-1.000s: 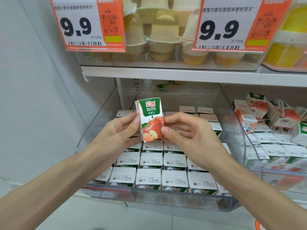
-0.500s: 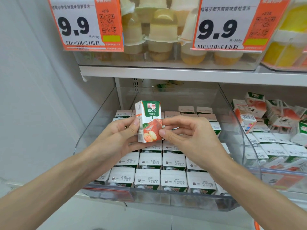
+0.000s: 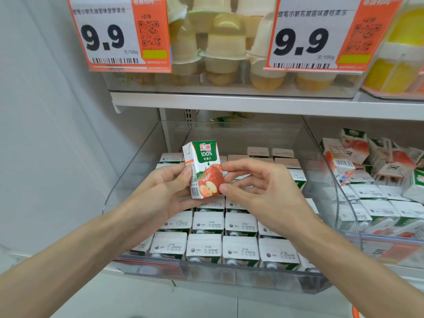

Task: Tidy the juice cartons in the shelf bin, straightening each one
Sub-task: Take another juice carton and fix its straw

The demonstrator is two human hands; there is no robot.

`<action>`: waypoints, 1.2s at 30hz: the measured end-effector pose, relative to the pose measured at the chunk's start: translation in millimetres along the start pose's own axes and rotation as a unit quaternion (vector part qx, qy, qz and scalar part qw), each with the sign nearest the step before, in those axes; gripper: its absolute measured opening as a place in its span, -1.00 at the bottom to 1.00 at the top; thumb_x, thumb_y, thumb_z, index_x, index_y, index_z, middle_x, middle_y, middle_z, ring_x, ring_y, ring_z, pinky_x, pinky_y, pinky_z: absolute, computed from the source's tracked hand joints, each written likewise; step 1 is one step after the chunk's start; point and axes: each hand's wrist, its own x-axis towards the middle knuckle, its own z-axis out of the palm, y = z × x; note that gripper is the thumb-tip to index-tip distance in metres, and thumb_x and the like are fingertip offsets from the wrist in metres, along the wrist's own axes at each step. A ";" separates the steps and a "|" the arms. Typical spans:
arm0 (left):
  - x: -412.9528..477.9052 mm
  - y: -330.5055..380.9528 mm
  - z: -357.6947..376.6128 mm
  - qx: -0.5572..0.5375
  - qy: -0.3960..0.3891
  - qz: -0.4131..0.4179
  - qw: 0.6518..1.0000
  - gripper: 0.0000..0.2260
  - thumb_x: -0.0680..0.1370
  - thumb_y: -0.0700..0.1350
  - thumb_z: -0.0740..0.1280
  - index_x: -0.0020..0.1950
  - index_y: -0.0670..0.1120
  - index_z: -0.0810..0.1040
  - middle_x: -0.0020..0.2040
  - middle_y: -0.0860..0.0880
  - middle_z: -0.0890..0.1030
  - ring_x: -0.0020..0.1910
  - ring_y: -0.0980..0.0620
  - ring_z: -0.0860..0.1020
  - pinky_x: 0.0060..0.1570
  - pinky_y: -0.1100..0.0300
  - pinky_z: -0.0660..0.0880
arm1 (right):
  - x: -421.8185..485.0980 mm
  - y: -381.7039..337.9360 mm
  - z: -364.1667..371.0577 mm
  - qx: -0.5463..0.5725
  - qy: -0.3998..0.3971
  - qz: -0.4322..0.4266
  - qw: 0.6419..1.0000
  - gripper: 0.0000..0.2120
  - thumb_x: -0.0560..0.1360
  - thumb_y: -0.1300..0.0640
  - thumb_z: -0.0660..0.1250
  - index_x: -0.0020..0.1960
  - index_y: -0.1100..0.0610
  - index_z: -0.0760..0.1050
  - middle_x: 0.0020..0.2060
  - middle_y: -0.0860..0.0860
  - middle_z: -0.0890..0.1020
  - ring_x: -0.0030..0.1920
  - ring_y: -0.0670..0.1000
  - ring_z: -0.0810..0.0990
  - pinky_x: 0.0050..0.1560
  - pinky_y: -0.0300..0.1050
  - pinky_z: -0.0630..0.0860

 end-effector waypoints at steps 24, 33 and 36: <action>-9.4 10.0 6.5 0.042 0.013 0.012 0.999 -0.65 0.64 -0.07 0.32 0.40 -0.15 0.57 0.24 -0.13 0.73 0.26 -0.10 0.69 0.20 0.12 0.65 | -1.1 -5.1 1.7 0.005 -0.060 0.004 0.998 -0.64 0.51 -0.01 0.53 0.30 -0.10 0.66 0.09 -0.19 0.75 0.10 -0.18 0.72 0.23 -0.19 0.63; -7.2 8.8 6.3 -0.008 0.036 -0.008 0.999 -0.64 0.65 -0.19 0.34 0.46 -0.16 0.49 0.23 -0.20 0.72 0.19 -0.17 0.72 0.11 0.02 0.69 | -0.3 -3.6 2.0 0.011 -0.020 0.001 1.000 -0.78 0.48 0.04 0.59 0.12 -0.09 0.72 -0.04 -0.12 0.77 -0.02 -0.09 0.73 0.12 -0.07 0.68; -7.2 8.0 8.4 0.007 0.037 0.001 0.999 -0.65 0.64 -0.20 0.36 0.43 -0.13 0.54 0.25 -0.18 0.71 0.15 -0.17 0.74 0.07 0.04 0.70 | -1.3 -3.4 2.4 -0.002 -0.029 -0.003 1.000 -0.75 0.44 -0.02 0.60 0.10 -0.15 0.71 -0.05 -0.17 0.76 -0.02 -0.10 0.72 0.10 -0.10 0.68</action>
